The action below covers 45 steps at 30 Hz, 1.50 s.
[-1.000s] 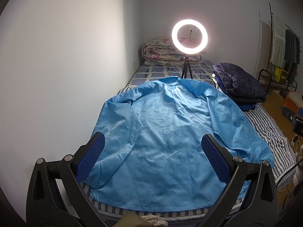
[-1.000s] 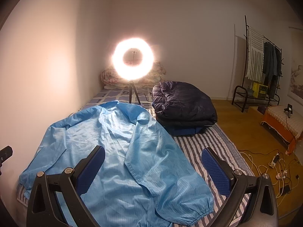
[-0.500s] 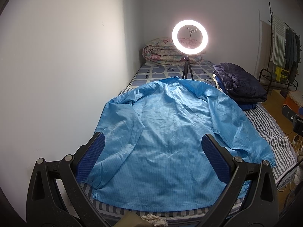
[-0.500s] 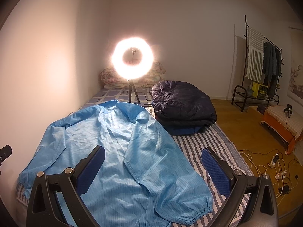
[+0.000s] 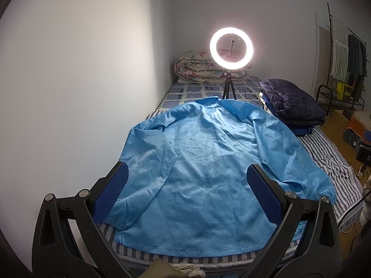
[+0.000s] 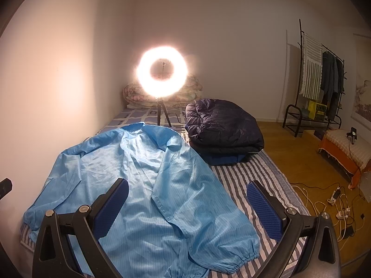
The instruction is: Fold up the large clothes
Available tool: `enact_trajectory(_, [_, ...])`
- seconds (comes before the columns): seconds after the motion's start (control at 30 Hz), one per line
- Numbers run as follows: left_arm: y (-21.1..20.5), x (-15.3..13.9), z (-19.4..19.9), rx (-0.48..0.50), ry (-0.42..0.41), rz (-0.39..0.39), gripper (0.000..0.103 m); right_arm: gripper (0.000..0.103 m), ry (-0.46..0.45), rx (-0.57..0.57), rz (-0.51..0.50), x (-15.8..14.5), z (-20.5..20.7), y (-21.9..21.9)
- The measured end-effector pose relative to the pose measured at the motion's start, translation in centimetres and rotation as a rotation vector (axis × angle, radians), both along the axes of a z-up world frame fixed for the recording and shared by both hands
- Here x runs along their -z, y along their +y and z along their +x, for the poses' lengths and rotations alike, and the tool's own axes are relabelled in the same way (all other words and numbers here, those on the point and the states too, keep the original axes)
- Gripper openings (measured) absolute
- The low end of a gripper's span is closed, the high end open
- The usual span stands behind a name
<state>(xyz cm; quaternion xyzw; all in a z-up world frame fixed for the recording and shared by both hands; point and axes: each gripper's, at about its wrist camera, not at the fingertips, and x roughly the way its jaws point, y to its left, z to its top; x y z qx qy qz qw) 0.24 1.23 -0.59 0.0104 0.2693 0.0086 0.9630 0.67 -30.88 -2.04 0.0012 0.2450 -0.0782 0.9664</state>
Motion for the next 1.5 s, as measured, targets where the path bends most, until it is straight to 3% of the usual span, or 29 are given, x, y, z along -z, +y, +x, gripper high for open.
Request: enact_trajectory(1.5, [0.29, -0.08, -0.51, -0.005, -0.008, 0.015, 0.103, 0.103, 0.018, -0.003, -0.011, 0.20, 0.57, 0.44])
